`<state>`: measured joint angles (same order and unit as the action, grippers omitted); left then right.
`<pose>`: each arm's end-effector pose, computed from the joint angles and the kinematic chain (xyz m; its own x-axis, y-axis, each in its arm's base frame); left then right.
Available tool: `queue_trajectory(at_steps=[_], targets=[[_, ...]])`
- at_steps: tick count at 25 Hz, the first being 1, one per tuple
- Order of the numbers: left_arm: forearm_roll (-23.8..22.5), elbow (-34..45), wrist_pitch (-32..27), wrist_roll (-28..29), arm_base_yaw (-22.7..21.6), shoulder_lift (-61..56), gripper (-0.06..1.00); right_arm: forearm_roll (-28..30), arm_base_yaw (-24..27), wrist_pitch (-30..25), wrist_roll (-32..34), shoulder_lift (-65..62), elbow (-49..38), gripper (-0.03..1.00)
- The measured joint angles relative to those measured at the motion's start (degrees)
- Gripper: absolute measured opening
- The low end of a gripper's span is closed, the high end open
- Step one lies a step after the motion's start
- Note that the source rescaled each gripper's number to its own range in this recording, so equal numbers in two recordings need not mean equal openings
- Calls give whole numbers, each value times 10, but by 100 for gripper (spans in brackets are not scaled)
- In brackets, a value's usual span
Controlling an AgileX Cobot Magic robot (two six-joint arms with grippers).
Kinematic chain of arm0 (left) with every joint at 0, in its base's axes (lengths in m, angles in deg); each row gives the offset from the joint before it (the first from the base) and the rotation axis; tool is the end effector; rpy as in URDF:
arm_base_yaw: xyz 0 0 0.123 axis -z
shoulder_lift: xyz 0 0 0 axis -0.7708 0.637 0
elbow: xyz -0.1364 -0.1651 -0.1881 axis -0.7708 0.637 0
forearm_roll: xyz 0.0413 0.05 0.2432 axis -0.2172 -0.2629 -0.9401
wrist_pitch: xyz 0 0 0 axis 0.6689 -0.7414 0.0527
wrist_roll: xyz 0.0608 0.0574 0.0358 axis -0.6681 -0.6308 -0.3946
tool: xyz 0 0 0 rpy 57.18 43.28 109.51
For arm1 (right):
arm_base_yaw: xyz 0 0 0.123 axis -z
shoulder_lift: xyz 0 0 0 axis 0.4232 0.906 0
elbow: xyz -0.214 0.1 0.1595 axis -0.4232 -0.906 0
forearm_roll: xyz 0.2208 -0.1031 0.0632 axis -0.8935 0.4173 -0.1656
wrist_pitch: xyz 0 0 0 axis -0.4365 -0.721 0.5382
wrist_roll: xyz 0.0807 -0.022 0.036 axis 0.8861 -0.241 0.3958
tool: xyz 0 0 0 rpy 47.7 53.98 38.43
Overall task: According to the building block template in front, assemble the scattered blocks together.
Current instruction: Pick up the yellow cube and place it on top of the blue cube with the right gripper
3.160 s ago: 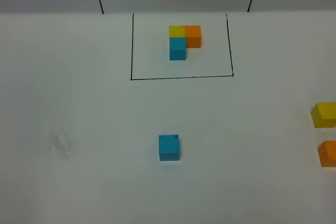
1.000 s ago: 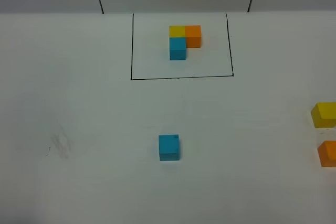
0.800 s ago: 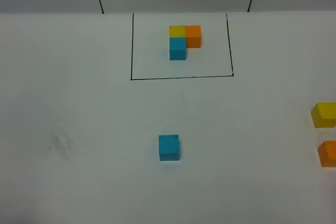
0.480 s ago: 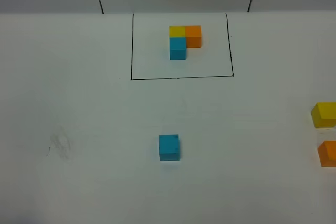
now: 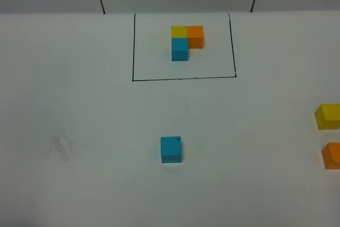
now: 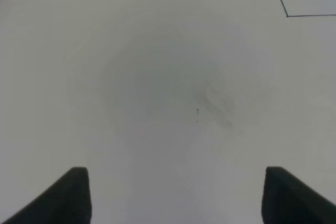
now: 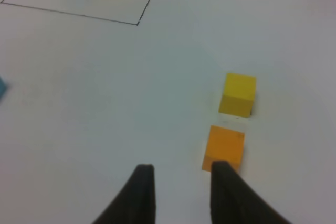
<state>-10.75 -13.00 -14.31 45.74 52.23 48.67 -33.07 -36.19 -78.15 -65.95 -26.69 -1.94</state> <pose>-0.0071 0.0028 0.2781 -0.4525 0.0175 -0.8916 0.0076 0.9998 0.0158 -0.0068 -0.0013 0.2772 -0.4420 -0.1193 -0.8891 -0.2074 0.9779 -0.0281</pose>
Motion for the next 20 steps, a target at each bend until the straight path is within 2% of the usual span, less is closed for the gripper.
queue_trajectory(at_steps=[6,9,11,15,20], targets=[[0,0,0,0,0,0,46,10,0,0,5,0,0,0],[0,0,0,0,0,0,46,31,0,0,50,2,0,1],[0,0,0,0,0,0,46,47,0,-1,87,14,0,6],[0,0,0,0,0,0,46,79,0,4,130,62,9,25],[0,0,0,0,0,0,46,87,0,20,141,146,33,61]])
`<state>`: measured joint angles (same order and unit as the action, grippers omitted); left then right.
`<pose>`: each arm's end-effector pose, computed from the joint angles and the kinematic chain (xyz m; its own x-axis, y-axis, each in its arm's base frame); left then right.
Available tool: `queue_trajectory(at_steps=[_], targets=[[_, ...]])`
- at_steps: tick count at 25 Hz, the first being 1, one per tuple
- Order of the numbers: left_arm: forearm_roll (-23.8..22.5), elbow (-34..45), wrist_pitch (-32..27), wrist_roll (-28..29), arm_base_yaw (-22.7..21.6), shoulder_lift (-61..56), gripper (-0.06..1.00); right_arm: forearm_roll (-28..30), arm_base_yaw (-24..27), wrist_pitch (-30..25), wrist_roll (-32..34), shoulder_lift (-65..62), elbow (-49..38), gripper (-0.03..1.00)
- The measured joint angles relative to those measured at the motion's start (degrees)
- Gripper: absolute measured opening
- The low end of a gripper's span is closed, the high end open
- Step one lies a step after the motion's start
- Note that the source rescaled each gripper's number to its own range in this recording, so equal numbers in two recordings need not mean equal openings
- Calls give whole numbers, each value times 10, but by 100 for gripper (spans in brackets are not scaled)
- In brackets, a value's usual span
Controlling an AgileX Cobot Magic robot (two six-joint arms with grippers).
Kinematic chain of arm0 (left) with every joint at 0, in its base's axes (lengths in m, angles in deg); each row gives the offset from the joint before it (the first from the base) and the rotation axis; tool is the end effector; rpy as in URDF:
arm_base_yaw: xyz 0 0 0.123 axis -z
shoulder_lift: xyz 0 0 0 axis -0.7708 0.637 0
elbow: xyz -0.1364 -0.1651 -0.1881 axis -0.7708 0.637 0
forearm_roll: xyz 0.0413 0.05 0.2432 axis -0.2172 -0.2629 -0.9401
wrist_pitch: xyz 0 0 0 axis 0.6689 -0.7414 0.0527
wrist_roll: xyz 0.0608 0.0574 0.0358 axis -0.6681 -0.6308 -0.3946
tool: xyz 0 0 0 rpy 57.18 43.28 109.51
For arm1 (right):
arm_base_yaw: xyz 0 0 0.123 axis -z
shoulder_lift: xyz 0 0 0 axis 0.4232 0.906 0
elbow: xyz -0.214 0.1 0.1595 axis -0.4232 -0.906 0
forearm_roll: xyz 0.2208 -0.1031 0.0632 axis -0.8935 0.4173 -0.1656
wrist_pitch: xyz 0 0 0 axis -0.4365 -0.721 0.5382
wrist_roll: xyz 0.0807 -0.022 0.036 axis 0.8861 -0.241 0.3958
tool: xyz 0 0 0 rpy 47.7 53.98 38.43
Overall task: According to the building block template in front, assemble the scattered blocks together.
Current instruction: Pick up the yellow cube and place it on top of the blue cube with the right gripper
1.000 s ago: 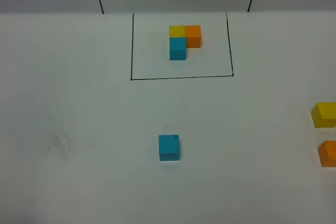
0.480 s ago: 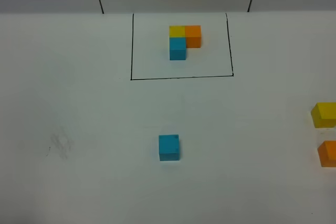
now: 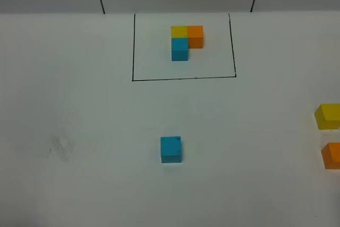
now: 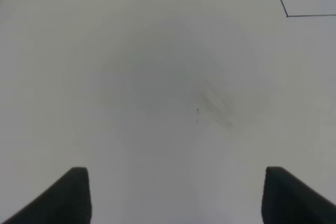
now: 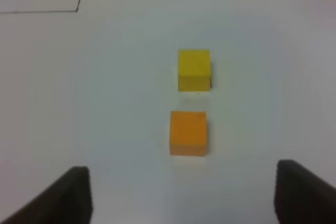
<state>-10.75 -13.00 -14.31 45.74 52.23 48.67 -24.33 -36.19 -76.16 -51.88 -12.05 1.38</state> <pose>-0.0071 0.0028 0.2781 -0.4525 0.0175 -0.8916 0.0076 0.9998 0.0158 0.0325 -0.0057 0.2943 -0.5864 0.0215 -0.8097 -0.0086 0.9994 0.0328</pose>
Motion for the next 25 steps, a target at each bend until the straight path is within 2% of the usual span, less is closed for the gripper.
queue_trajectory(at_steps=[3,6,12,18,21,25], targets=[[0,0,0,0,0,0,46,0,0,2,5,62,17,79],[0,0,0,0,0,0,46,1,0,2,8,121,37,87],[0,0,0,0,0,0,46,37,0,5,13,249,98,89],[0,0,0,0,0,0,46,82,0,56,35,400,151,89],[0,0,0,0,0,0,46,84,4,88,37,489,176,89],[0,0,0,0,0,0,46,56,40,108,30,595,214,89]])
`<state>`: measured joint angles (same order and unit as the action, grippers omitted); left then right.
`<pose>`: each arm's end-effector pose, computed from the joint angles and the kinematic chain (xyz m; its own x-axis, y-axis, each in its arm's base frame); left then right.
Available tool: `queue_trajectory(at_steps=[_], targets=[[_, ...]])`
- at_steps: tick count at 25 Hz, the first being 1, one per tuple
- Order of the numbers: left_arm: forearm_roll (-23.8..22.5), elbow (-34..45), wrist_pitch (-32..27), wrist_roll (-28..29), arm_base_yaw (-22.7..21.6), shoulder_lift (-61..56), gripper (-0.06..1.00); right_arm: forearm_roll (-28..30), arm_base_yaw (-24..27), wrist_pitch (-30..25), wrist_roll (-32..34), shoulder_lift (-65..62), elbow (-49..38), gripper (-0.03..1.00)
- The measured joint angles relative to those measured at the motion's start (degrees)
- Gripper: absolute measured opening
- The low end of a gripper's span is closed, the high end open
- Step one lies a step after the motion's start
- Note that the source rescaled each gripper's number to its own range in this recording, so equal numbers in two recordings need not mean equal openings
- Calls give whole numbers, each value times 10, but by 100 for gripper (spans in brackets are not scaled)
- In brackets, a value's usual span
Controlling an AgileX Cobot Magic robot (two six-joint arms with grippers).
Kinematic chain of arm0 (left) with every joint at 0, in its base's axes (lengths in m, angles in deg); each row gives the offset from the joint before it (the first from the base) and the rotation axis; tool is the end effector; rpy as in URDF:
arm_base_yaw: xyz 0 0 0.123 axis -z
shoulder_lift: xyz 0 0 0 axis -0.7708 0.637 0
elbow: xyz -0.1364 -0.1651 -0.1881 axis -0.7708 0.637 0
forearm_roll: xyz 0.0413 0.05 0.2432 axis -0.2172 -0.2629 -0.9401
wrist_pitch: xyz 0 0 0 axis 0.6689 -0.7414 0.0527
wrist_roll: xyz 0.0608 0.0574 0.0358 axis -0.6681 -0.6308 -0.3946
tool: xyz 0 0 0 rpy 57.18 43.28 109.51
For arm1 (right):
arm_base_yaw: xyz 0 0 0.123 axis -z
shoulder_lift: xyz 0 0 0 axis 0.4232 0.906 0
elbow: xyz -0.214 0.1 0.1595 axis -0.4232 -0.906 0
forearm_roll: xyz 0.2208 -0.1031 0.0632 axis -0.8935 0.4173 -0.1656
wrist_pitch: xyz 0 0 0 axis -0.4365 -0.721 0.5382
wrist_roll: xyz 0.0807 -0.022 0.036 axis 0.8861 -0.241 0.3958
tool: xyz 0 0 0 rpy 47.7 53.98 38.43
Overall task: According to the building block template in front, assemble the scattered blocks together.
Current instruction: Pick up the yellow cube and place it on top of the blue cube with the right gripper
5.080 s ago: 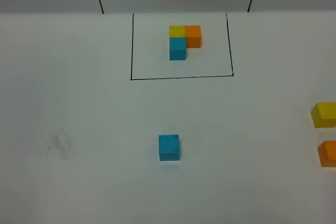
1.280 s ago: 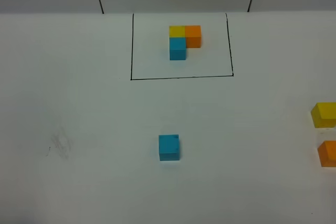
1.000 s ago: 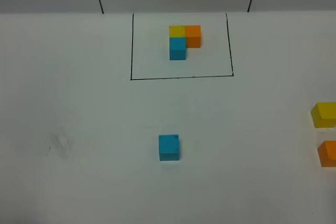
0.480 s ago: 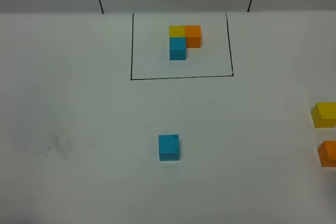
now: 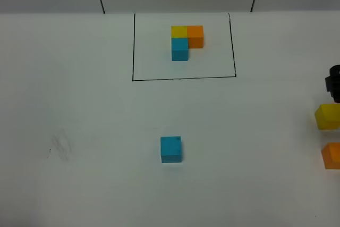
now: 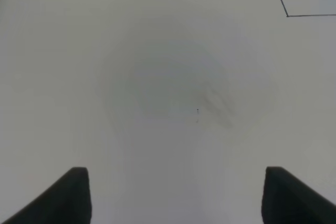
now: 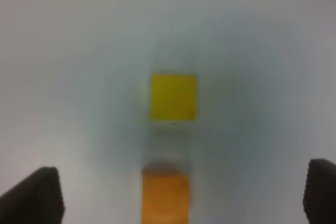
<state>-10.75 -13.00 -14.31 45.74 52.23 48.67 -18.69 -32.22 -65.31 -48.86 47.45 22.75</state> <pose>-0.0071 0.0028 0.2781 -0.4525 0.0175 -0.8916 0.0076 0.9998 0.0158 0.2465 0.0140 0.2808 -0.8827 -0.0135 -0.4698 0.0488 0.9915 -0.1202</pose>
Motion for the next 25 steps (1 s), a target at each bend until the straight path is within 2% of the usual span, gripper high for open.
queue_trajectory(at_steps=[4,8,10,14,25], targets=[[0,0,0,0,0,0,46,-20,51,12,-16,90,22,89],[0,0,0,0,0,0,46,-50,80,31,-68,148,25,89],[0,0,0,0,0,0,46,-73,83,36,-103,168,25,89],[0,0,0,0,0,0,46,-98,83,74,-132,195,25,89],[0,0,0,0,0,0,46,-108,89,126,-139,273,26,89]])
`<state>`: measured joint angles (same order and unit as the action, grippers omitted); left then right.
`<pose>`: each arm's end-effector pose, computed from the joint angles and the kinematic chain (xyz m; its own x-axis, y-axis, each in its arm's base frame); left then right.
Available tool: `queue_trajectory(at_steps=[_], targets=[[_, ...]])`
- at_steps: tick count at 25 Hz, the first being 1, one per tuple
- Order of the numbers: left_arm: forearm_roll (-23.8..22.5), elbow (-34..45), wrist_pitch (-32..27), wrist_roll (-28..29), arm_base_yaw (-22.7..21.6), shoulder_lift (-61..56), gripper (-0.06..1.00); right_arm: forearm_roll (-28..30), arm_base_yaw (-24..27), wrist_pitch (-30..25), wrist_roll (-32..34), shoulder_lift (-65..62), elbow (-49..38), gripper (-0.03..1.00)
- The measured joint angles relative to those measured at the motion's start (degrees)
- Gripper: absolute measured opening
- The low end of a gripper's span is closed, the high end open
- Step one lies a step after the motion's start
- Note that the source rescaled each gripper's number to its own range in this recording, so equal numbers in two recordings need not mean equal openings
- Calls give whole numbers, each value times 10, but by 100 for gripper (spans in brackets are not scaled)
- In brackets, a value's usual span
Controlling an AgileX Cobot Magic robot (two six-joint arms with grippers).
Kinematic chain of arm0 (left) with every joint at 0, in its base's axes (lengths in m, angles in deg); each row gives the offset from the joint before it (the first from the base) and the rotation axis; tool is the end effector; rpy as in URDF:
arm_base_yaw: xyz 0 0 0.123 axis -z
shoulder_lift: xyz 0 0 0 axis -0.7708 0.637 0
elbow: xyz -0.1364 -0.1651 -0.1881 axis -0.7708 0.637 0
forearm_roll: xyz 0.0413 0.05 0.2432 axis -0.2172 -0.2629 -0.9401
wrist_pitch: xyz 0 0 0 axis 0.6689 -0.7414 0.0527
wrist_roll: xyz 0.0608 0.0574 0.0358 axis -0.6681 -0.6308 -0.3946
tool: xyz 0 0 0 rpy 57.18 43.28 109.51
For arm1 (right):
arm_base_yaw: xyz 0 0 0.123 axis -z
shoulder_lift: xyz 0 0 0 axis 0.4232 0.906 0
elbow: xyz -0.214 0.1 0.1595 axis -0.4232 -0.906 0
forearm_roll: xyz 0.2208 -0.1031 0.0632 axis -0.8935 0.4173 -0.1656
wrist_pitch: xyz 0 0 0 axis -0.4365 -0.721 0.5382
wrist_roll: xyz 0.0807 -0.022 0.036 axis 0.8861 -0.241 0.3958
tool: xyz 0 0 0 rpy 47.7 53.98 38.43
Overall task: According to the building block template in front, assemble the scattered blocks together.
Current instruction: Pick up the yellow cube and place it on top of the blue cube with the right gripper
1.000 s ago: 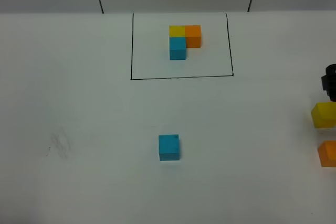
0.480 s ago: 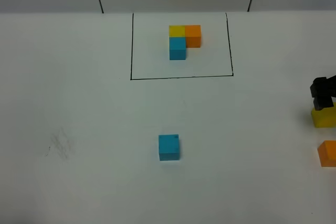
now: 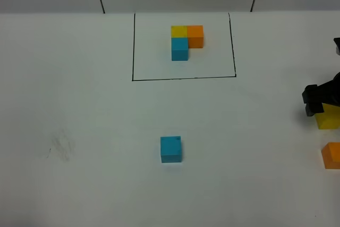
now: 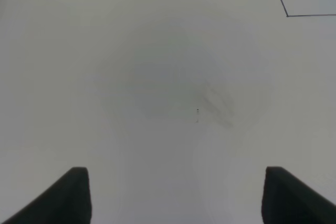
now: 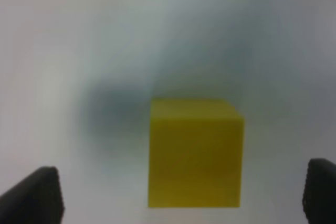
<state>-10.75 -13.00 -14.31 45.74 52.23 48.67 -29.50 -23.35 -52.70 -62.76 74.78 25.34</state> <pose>-0.0071 0.0028 0.2781 -0.4525 0.0175 -0.8916 0.0076 0.9998 0.0158 0.3203 -0.0127 0.1605 -0.9700 0.0023 -0.2430 0.0129 0.9990 -0.0420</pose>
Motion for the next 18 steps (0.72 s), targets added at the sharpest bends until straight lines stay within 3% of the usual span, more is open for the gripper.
queue_trajectory(at_steps=[6,9,11,13,14,15,18], targets=[[0,0,0,0,0,0,46,-1,17,30,-8,48,0,86],[0,0,0,0,0,0,46,-1,23,43,-14,65,0,80],[0,0,0,0,0,0,46,-1,25,54,-14,74,0,69],[0,0,0,0,0,0,46,-1,27,62,-14,79,0,47],[0,0,0,0,0,0,46,-2,27,64,-17,80,0,30],[0,0,0,0,0,0,46,-2,27,66,-17,80,0,24],[0,0,0,0,0,0,46,-2,26,66,-18,69,0,24]])
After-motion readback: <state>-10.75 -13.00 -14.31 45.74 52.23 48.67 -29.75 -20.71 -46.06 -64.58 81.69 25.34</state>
